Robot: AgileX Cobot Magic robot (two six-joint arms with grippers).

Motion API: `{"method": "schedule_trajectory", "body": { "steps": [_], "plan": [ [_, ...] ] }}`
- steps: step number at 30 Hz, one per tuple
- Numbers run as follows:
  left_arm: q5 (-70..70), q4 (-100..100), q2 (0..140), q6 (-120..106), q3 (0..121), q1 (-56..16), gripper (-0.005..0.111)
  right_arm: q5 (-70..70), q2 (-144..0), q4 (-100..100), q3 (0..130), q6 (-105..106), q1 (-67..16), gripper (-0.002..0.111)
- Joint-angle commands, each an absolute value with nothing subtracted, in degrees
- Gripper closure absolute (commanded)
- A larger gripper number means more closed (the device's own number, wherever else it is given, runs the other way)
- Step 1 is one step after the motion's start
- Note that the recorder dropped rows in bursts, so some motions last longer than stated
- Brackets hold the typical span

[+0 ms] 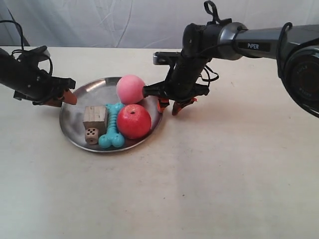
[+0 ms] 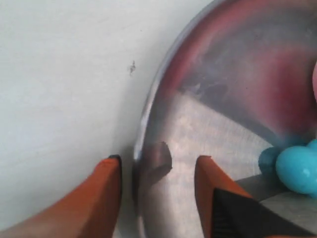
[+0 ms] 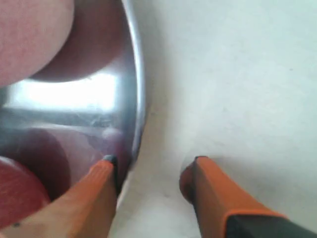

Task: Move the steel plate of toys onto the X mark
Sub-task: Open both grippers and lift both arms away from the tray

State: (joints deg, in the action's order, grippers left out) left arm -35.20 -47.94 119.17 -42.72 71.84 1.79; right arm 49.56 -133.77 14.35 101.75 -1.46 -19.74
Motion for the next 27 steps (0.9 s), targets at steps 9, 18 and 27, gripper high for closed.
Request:
{"method": "schedule_trajectory", "body": {
  "steps": [9,18,27],
  "plan": [
    [-39.3,-36.3,105.9,-32.0,72.1,6.5,0.072,56.8,-123.4,3.4,101.0,-6.2,-19.3,0.102],
    [-37.8,-48.3,90.7,-45.3,66.6,6.8,0.106,41.1,-103.6,2.8,82.0,-6.2,-19.4,0.109],
    [-29.8,-64.5,65.8,-63.7,52.8,6.8,0.107,3.9,-73.9,-1.2,50.3,-5.5,-19.4,0.109]
  ]
}}
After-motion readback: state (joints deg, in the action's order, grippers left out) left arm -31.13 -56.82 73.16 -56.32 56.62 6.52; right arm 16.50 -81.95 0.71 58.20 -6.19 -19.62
